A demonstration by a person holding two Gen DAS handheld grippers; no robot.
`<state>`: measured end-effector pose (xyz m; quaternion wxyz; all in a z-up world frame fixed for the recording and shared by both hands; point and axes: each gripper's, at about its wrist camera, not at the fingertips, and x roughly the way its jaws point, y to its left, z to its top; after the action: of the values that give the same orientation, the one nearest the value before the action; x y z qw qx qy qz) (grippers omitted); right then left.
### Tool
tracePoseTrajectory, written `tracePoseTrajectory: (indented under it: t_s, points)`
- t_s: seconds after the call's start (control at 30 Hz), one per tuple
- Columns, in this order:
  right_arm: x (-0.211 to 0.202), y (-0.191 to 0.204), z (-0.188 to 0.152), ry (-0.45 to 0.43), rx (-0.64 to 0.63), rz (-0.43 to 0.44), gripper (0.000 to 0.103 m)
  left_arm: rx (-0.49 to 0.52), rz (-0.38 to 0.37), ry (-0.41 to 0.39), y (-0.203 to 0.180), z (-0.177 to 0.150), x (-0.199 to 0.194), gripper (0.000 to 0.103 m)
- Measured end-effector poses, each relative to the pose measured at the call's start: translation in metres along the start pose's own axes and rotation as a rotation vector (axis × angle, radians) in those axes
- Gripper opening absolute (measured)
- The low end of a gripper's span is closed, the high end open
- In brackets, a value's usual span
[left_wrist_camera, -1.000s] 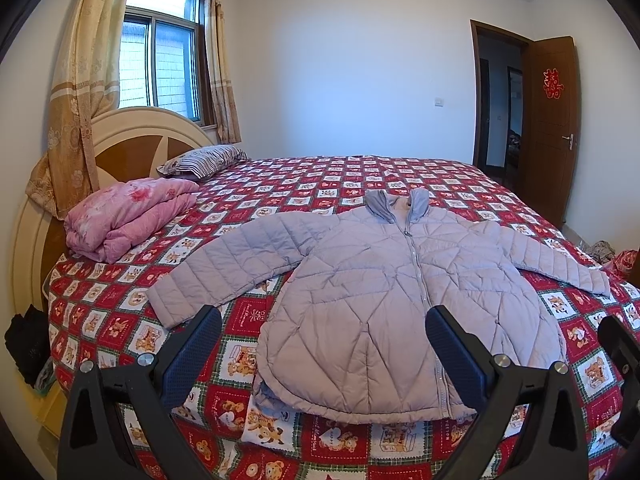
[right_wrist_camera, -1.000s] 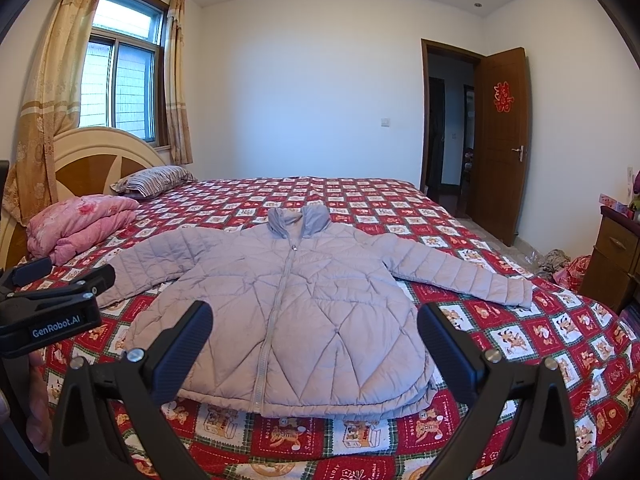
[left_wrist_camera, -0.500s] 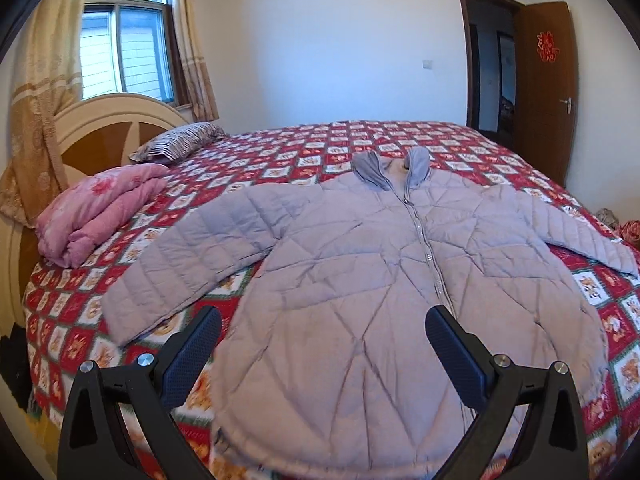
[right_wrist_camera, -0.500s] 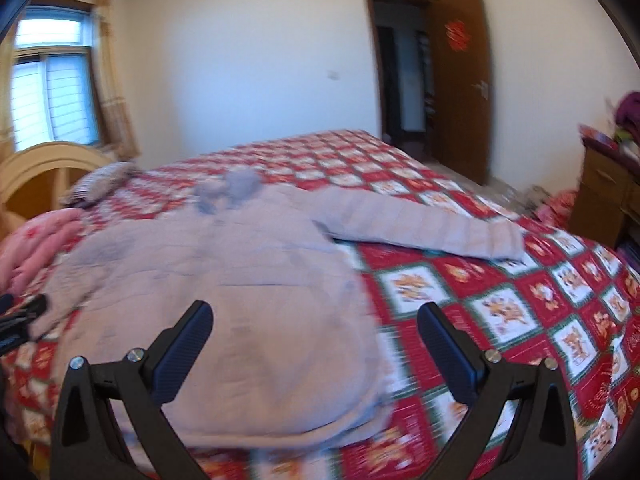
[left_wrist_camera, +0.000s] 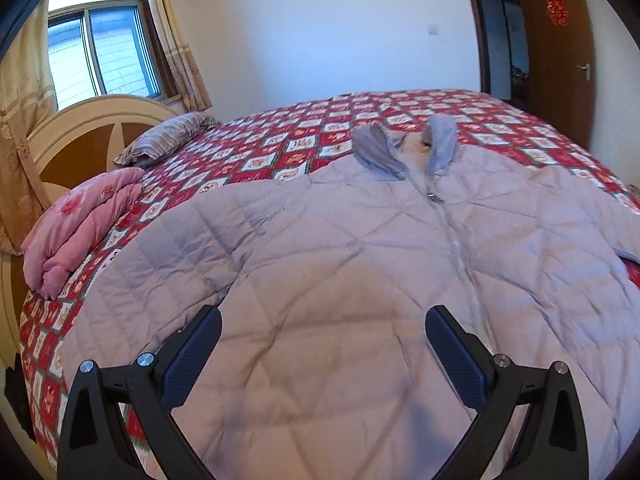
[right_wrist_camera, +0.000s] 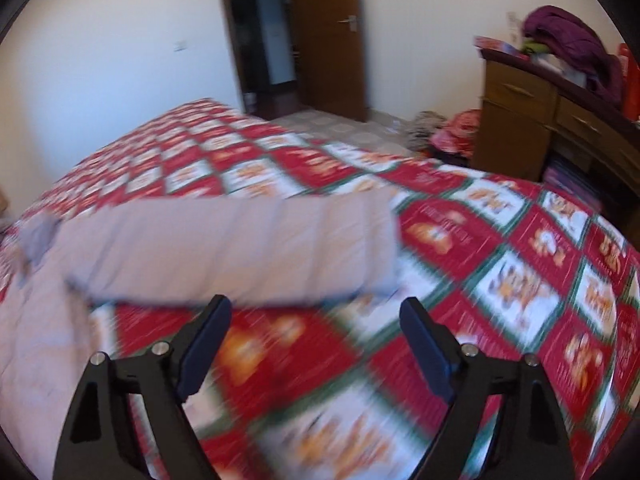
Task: Fold large clothes
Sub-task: 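Grasp the jacket sleeve cuff with the right tool and fold it across the jacket front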
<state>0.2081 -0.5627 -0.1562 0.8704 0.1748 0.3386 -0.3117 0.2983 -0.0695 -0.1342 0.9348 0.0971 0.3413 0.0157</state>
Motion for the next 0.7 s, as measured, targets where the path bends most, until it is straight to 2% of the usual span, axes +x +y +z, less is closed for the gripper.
tracePoseTrajectory:
  t_s: [0.13, 0.2, 0.23, 0.33, 0.4, 0.47, 0.57, 0.7]
  points:
    - [0.034, -0.010, 0.021, 0.044, -0.009, -0.048, 0.082, -0.009, 0.033, 0.044, 0.001, 0.010, 0.037, 0.102]
    - [0.047, -0.009, 0.025, 0.071, -0.037, -0.050, 0.077, -0.012, 0.058, 0.079, 0.003, 0.013, 0.057, 0.102]
    - [0.052, -0.006, 0.026, 0.082, -0.057, -0.051, 0.070, -0.016, 0.065, 0.091, 0.005, 0.014, 0.065, 0.102]
    - [0.063, -0.003, 0.025, 0.114, -0.098, -0.032, 0.061, -0.043, 0.062, 0.129, 0.013, 0.015, 0.083, 0.102]
    - [0.069, -0.004, 0.025, 0.143, -0.100, -0.001, 0.051, -0.054, 0.049, 0.148, 0.017, 0.014, 0.090, 0.102]
    - [0.073, -0.004, 0.024, 0.163, -0.108, 0.025, 0.026, -0.052, 0.047, 0.159, 0.018, 0.016, 0.094, 0.102]
    - [0.070, 0.005, 0.026, 0.151, -0.154, 0.019, 0.012, -0.047, 0.050, 0.147, 0.022, 0.022, 0.091, 0.102]
    - [0.046, 0.021, 0.033, 0.075, -0.162, 0.035, 0.011, -0.066, 0.047, 0.116, 0.036, 0.029, 0.079, 0.102]
